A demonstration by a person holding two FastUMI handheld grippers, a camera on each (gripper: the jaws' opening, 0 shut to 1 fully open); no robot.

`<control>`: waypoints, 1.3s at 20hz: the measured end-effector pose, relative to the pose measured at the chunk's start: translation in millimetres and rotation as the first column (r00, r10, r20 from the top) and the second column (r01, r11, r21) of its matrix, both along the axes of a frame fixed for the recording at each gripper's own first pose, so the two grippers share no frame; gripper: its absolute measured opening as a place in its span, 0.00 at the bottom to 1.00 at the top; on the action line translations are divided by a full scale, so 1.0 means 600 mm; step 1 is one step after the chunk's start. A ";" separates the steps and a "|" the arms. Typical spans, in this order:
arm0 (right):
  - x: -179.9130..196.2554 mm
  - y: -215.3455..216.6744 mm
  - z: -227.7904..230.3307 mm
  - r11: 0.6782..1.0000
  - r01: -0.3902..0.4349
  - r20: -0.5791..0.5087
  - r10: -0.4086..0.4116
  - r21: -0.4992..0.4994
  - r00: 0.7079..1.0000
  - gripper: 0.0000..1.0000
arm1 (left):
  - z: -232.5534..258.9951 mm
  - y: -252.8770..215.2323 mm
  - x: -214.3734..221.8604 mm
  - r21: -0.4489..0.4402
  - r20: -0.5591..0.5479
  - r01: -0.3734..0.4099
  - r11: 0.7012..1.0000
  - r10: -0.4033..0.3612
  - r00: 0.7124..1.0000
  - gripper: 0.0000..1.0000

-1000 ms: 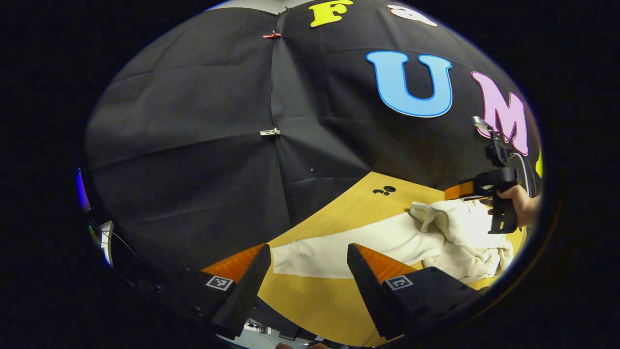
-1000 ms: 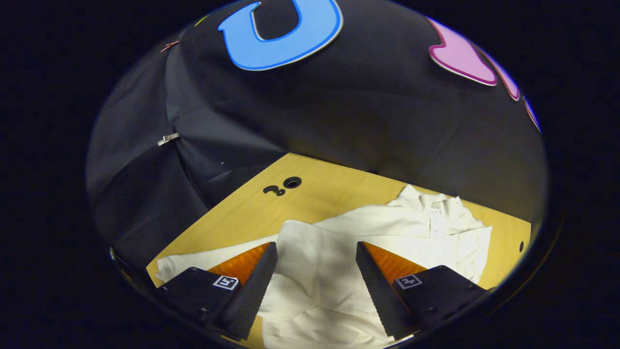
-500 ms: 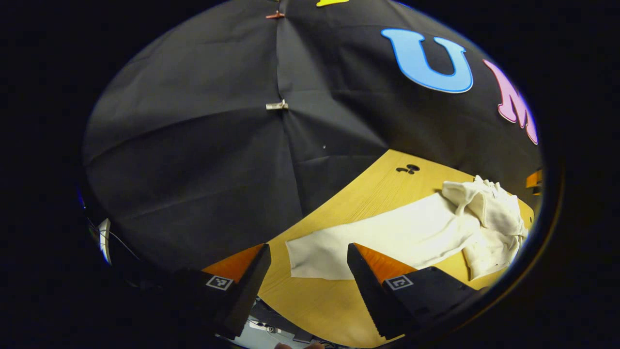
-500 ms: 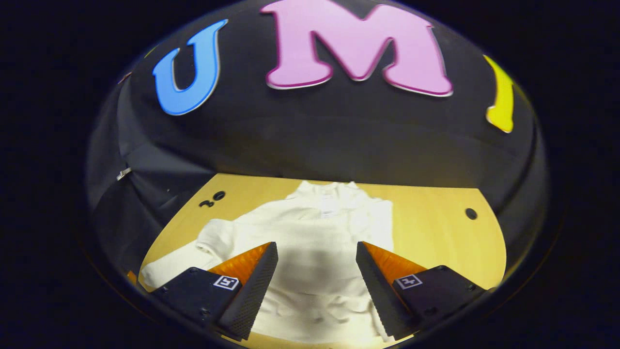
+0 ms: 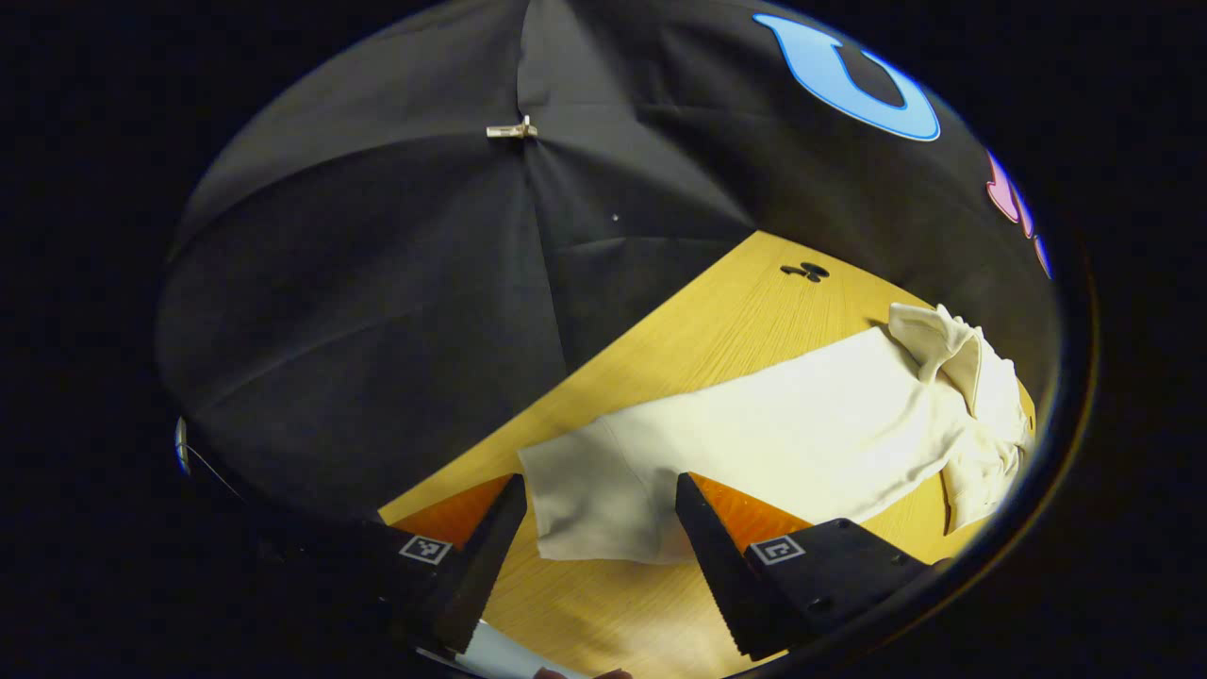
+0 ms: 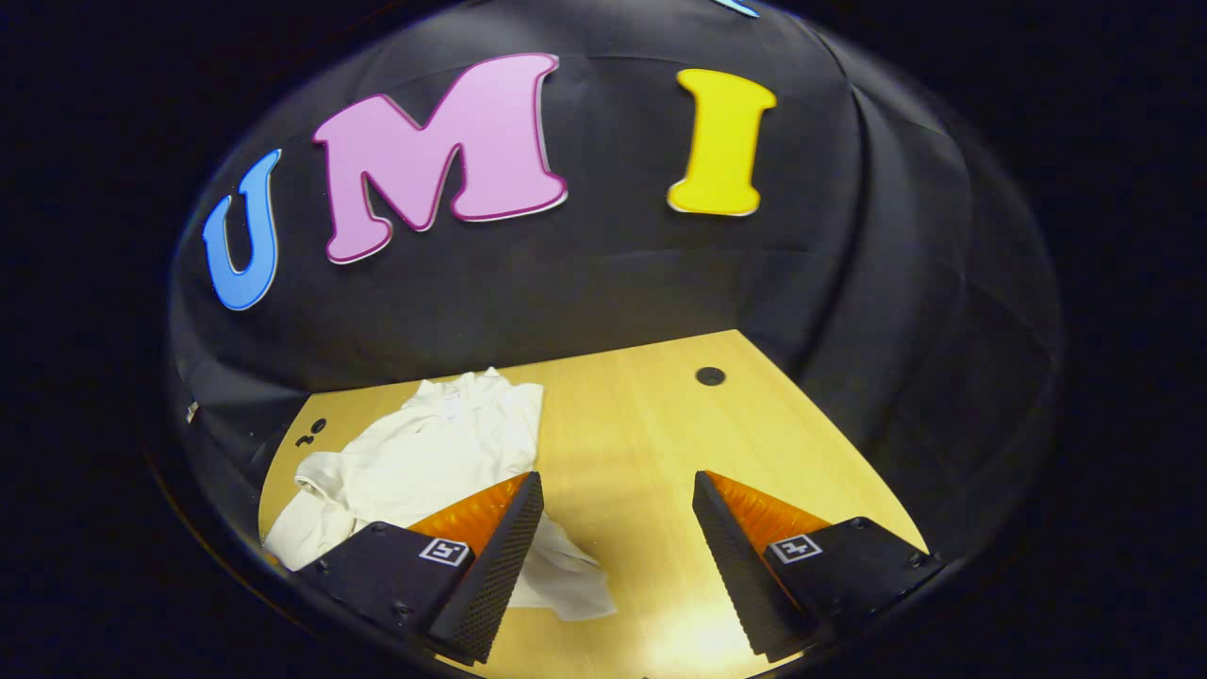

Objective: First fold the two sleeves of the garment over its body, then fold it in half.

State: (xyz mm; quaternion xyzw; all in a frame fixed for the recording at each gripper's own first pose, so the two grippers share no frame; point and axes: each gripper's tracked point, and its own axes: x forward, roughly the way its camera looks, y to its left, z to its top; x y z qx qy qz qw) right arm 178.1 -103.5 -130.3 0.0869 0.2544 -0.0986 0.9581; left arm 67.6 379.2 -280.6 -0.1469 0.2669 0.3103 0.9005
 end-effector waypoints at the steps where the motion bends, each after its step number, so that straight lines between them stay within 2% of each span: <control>1: -0.021 -0.022 0.004 1.000 0.025 0.008 -0.025 0.018 1.000 0.98 | -0.010 -0.002 0.002 -0.016 -0.011 -0.008 1.000 0.008 1.000 0.96; 3: -0.069 -0.070 0.000 0.997 0.081 0.003 -0.081 0.017 0.997 0.98 | -0.011 -0.001 0.006 0.001 -0.015 -0.015 1.000 0.015 1.000 1.00; 6: -0.126 -0.114 -0.021 0.989 0.144 -0.023 -0.143 0.028 0.989 0.98 | -0.011 -0.009 0.020 0.012 -0.038 -0.013 1.000 0.013 0.999 0.99; 8: -0.147 -0.123 -0.035 0.984 0.173 -0.028 -0.172 0.042 0.985 0.98 | -0.010 -0.019 0.030 0.011 -0.035 0.013 1.000 -0.013 0.999 0.88; 9: -0.160 -0.130 -0.040 0.983 0.180 -0.033 -0.178 0.042 0.983 0.98 | -0.011 -0.026 0.032 0.018 -0.045 0.039 0.999 -0.038 0.998 0.70; 10: -0.174 -0.137 -0.046 0.983 0.181 -0.040 -0.180 0.039 0.983 0.98 | -0.010 -0.029 0.040 0.020 -0.052 0.062 0.998 -0.061 0.997 0.68; 12: -0.189 -0.141 -0.054 0.985 0.171 -0.049 -0.169 0.027 0.984 0.98 | -0.007 -0.036 0.047 0.018 -0.074 0.099 0.995 -0.097 0.992 0.46; 13: -0.192 -0.140 -0.057 0.987 0.161 -0.051 -0.160 0.020 0.986 0.98 | -0.008 -0.038 0.045 0.006 -0.088 0.099 0.995 -0.098 0.991 0.39; 16: -0.188 -0.140 -0.071 0.991 0.131 -0.061 -0.131 -0.006 0.990 0.98 | -0.002 -0.041 0.048 -0.062 -0.080 0.099 0.993 -0.104 0.991 0.37; 17: -0.185 -0.139 -0.072 0.992 0.126 -0.061 -0.125 -0.002 0.990 0.98 | -0.003 -0.042 0.050 -0.071 -0.073 0.106 0.992 -0.111 0.991 0.31; 20: -0.173 -0.131 -0.075 0.994 0.110 -0.059 -0.109 0.012 0.992 0.98 | -0.004 -0.043 0.051 -0.065 -0.086 0.136 0.989 -0.141 0.986 0.22; 23: -0.166 -0.123 -0.079 0.996 0.085 -0.063 -0.084 0.009 0.994 0.98 | 0.001 -0.047 0.052 -0.054 -0.112 0.132 0.990 -0.137 0.984 0.08; 26: -0.157 -0.123 -0.083 0.998 0.063 -0.066 -0.062 0.006 0.996 0.98 | 0.007 -0.053 0.053 -0.090 -0.111 0.100 0.991 -0.110 0.988 0.07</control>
